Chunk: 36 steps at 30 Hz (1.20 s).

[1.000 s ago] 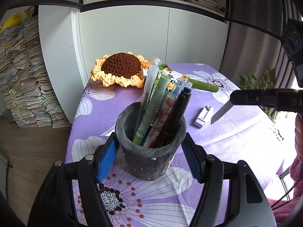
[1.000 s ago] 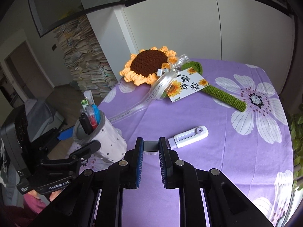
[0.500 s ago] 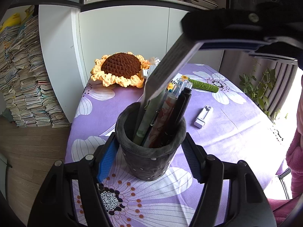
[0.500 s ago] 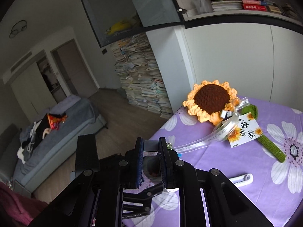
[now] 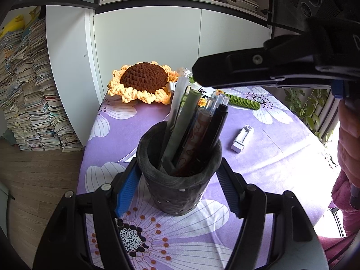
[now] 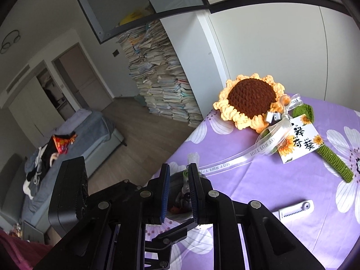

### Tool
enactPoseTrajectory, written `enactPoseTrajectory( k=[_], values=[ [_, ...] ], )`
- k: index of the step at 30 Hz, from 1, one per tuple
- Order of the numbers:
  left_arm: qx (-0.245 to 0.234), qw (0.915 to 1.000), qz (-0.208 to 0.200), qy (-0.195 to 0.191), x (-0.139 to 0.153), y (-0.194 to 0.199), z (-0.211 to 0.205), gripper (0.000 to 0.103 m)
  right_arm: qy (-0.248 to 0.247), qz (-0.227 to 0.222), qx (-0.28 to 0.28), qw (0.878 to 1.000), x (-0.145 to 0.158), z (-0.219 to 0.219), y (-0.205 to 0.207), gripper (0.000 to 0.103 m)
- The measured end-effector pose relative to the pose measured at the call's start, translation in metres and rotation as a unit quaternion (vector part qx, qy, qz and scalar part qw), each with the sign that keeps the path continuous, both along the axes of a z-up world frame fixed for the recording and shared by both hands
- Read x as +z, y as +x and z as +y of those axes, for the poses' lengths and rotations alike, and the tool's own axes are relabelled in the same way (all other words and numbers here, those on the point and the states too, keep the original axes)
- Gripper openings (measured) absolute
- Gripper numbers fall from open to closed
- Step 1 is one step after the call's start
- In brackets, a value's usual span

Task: Organize stationery
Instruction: 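Lift the white eraser and drop it into the held cup, then grasp the white correction tape with the right gripper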

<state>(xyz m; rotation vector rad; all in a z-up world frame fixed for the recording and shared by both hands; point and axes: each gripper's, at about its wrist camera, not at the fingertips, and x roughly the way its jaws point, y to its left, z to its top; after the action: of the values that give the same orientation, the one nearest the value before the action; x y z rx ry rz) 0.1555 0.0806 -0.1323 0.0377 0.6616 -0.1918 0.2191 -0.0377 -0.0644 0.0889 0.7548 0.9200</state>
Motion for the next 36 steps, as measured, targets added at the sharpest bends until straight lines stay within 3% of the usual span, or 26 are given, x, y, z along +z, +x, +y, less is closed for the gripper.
enactPoseTrajectory(
  k=[5, 9, 11, 13, 16, 21, 22, 23, 25, 29, 36],
  values=[
    [0.000, 1.0000, 0.001, 0.000, 0.000, 0.000, 0.001, 0.067, 0.011, -0.007, -0.018, 1.000, 0.006, -0.016, -0.003, 0.017],
    [0.001, 1.0000, 0.000, 0.000, 0.000, 0.000, 0.000, 0.067, -0.028, 0.005, -0.087, 0.996, -0.002, -0.041, 0.010, 0.017],
    [0.001, 1.0000, -0.001, 0.000, 0.000, 0.000, 0.000, 0.067, -0.068, 0.030, -0.141, 0.987, -0.015, -0.056, 0.025, 0.018],
    [0.001, 1.0000, 0.000, -0.002, 0.000, -0.001, 0.000, 0.067, -0.108, 0.076, -0.199, 0.971, -0.037, -0.074, 0.042, 0.018],
    [0.001, 1.0000, 0.001, -0.002, -0.001, -0.001, 0.000, 0.067, -0.121, 0.164, -0.244, 0.948, -0.073, -0.100, 0.062, 0.018],
    [0.001, 1.0000, 0.002, -0.001, -0.001, 0.000, 0.000, 0.067, -0.084, 0.259, -0.253, 0.929, -0.109, -0.121, 0.074, 0.019],
    [0.001, 1.0000, 0.002, -0.001, -0.001, -0.001, 0.000, 0.067, -0.078, 0.269, -0.258, 0.925, -0.112, -0.123, 0.077, 0.024],
    [0.001, 1.0000, 0.002, -0.002, 0.000, -0.001, 0.000, 0.067, -0.071, 0.273, -0.264, 0.922, -0.114, -0.124, 0.079, 0.028],
    [0.000, 1.0000, 0.002, -0.002, 0.000, -0.001, 0.000, 0.067, -0.060, 0.274, -0.278, 0.919, -0.114, -0.127, 0.082, 0.046],
    [0.000, 1.0000, 0.002, 0.000, 0.000, 0.000, 0.000, 0.067, -0.041, 0.284, -0.281, 0.916, -0.114, -0.128, 0.089, 0.048],
    [0.000, 1.0000, 0.004, 0.002, 0.001, 0.000, -0.001, 0.067, -0.054, 0.285, -0.265, 0.920, -0.113, -0.099, 0.106, 0.048]
  ],
)
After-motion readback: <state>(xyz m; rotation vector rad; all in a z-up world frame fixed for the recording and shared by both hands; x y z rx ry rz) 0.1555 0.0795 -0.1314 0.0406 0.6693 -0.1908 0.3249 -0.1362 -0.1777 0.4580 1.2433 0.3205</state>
